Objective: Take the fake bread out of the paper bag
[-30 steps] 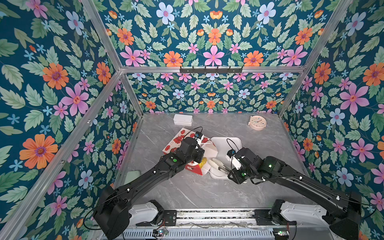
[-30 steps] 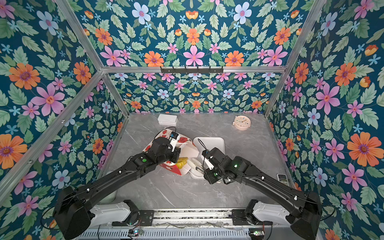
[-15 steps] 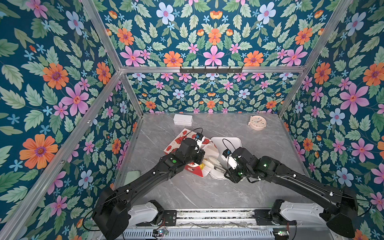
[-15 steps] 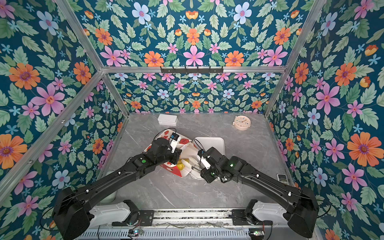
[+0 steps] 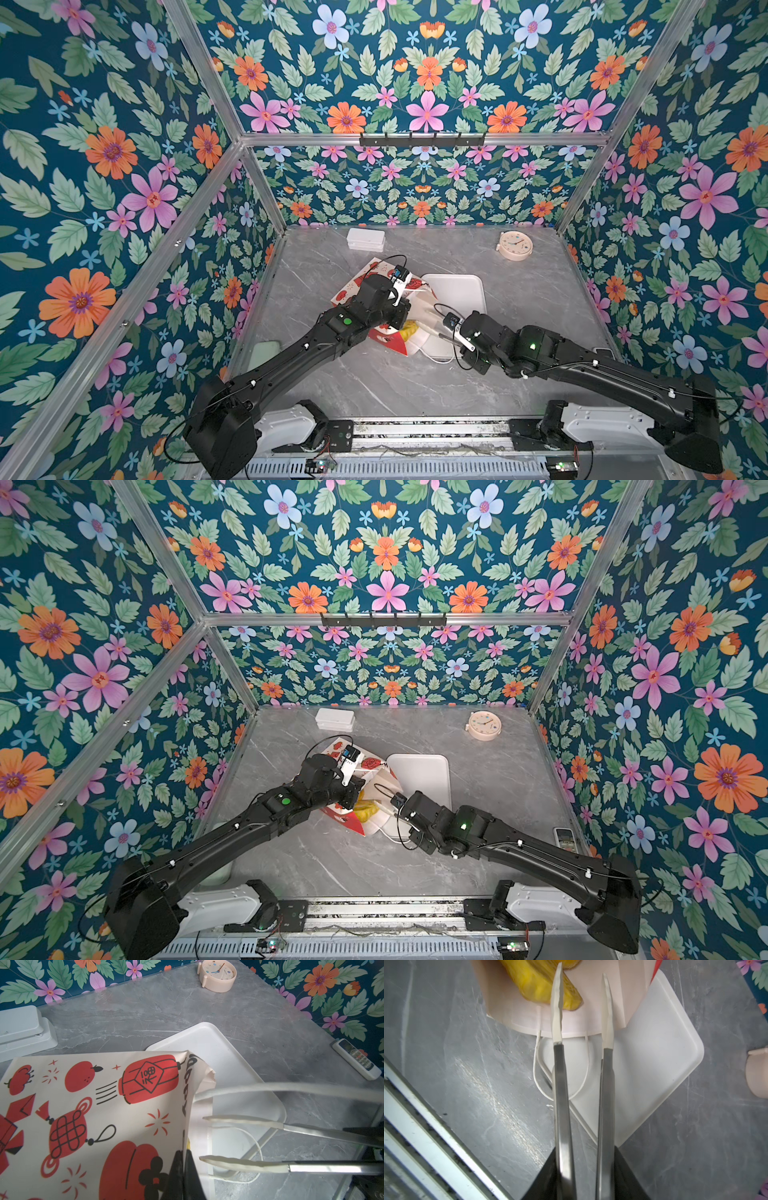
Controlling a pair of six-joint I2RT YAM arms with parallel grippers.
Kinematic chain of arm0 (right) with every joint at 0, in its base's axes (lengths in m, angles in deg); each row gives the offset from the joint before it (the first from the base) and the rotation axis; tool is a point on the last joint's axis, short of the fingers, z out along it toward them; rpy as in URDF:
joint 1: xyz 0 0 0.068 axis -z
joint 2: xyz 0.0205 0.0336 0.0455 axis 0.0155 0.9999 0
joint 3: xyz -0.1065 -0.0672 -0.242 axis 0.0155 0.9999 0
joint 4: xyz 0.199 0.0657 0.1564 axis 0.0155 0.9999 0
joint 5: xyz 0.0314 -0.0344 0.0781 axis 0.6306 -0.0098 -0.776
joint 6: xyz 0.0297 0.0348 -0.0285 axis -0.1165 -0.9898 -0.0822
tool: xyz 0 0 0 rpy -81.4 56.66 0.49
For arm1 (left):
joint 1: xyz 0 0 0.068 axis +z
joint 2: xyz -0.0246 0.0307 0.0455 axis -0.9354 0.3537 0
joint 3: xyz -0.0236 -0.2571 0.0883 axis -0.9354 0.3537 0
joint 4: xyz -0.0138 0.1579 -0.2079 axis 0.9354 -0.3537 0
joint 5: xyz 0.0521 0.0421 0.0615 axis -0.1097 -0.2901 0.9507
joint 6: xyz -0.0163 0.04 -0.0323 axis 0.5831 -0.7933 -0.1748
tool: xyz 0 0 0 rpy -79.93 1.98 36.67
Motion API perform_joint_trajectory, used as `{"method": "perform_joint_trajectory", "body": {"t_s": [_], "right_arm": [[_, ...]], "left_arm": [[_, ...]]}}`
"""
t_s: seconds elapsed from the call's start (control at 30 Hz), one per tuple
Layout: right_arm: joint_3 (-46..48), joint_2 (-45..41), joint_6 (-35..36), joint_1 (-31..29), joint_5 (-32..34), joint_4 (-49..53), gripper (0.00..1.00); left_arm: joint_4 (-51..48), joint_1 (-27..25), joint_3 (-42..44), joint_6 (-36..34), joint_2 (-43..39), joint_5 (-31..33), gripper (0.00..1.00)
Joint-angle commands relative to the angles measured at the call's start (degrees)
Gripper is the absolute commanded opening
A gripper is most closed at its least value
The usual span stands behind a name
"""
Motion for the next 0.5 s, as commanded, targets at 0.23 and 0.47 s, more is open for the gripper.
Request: {"method": "perform_joint_trajectory", "body": {"t_s": [0.23, 0.47], "right_arm": [[1.42, -2.12, 7.11, -2.96, 6.26, -2.77, 0.41], [2.03, -0.42, 10.22, -5.49, 7.60, -2.50, 0.43]], "left_arm": [[1.82, 1.67, 0.49, -0.75, 0.29, -2.08, 0.05], [2.02, 2.86, 0.96, -0.41, -0.67, -3.34, 0.05]]}}
